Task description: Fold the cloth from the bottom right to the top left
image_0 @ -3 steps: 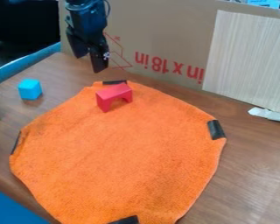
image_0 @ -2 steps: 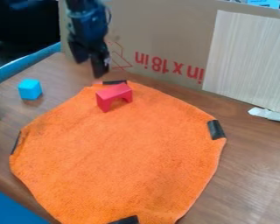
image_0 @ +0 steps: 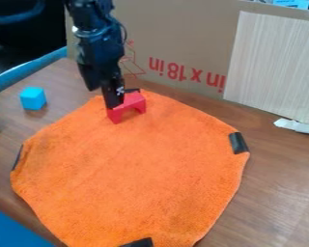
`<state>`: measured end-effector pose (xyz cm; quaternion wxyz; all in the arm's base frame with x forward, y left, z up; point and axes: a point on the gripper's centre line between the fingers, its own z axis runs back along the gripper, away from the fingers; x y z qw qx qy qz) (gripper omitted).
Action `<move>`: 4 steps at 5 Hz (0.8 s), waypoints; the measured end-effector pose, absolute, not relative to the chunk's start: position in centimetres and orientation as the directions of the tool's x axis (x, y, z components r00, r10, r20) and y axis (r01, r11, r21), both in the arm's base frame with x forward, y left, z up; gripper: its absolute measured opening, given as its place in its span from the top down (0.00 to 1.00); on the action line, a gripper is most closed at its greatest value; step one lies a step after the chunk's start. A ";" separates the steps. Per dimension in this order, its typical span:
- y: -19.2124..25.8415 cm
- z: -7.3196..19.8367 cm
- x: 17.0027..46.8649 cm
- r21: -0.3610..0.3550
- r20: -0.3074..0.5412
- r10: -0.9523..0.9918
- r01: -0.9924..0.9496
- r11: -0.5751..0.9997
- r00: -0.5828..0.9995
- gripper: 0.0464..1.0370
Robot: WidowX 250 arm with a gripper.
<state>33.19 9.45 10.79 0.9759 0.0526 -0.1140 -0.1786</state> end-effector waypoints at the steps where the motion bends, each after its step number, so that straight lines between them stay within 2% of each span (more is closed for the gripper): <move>1: 7.9 11.4 31.7 0.130 0.216 -0.389 0.369 0.920 0.895 0.04; 2: 5.5 11.1 29.7 0.121 0.206 -0.437 0.420 0.899 0.876 0.04; 4: 2.3 8.9 26.2 0.161 0.183 -0.536 0.513 0.843 0.824 0.04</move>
